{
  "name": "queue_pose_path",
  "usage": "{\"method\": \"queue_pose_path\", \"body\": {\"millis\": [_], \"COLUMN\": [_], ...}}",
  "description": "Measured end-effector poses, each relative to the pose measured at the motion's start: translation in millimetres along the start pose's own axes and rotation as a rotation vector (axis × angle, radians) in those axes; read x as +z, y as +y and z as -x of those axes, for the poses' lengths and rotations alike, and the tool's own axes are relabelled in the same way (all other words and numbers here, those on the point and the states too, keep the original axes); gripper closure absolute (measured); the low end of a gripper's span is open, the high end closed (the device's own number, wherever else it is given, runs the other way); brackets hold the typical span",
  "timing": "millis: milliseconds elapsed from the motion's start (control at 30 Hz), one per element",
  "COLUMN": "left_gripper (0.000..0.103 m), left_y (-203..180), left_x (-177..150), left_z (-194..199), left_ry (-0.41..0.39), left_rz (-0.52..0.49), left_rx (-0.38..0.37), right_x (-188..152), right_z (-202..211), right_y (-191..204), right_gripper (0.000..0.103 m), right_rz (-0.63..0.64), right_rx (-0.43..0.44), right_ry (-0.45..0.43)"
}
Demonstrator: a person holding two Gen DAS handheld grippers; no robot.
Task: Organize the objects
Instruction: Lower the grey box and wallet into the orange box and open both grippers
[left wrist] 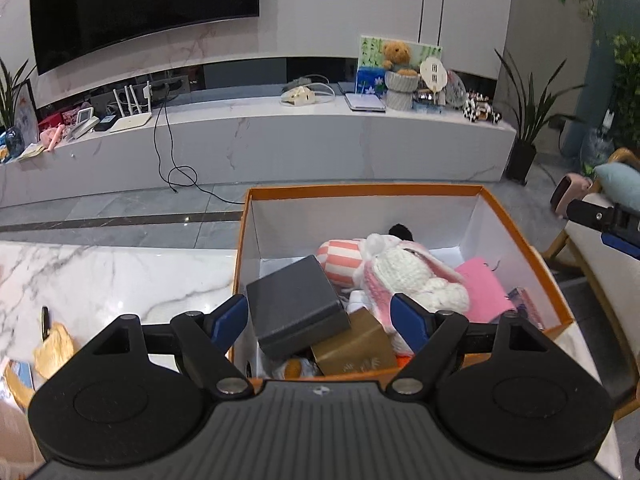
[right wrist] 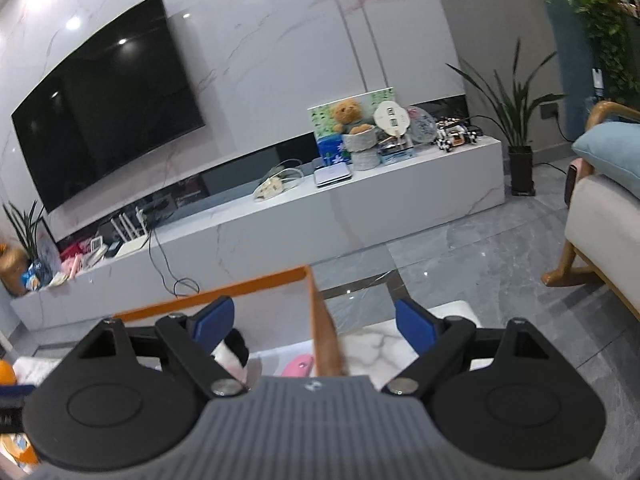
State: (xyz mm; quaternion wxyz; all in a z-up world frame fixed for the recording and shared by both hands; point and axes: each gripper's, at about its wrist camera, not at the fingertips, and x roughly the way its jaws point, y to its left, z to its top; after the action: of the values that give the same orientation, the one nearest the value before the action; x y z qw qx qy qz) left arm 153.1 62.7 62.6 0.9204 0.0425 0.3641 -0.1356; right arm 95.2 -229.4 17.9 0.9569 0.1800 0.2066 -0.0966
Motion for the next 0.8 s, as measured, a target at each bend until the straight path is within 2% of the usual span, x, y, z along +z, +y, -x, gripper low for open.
{"method": "queue_pose_path", "body": {"millis": [233, 367, 467, 567, 700, 800], "left_gripper": [0.009, 0.0, 0.0, 0.0, 0.0, 0.0], "left_y": [-8.5, -12.9, -21.2, -20.1, -17.6, -15.2], "left_x": [-13.6, -24.5, -34.5, -41.5, -45.6, -49.2], "left_z": [21.8, 31.6, 30.4, 28.0, 24.8, 27.8], "left_ry": [-0.046, -0.113, -0.114, -0.11, -0.096, -0.127], "left_rz": [0.034, 0.045, 0.012, 0.021, 0.021, 0.033], "left_rx": [-0.024, -0.025, -0.025, -0.039, 0.015, 0.059], "right_x": [3.4, -6.5, -17.3, -26.5, -32.9, -37.3], "right_z": [16.5, 26.2, 33.9, 40.1, 46.2, 47.4], "right_y": [-2.0, 15.0, 30.5, 45.1, 60.7, 67.3], "right_gripper": [0.014, 0.011, 0.009, 0.007, 0.005, 0.005], "right_rz": [-0.001, 0.068, 0.136, 0.196, 0.25, 0.264], "right_rx": [0.0, 0.011, 0.019, 0.024, 0.034, 0.047], "right_ry": [0.049, 0.085, 0.101, 0.106, 0.097, 0.103]}}
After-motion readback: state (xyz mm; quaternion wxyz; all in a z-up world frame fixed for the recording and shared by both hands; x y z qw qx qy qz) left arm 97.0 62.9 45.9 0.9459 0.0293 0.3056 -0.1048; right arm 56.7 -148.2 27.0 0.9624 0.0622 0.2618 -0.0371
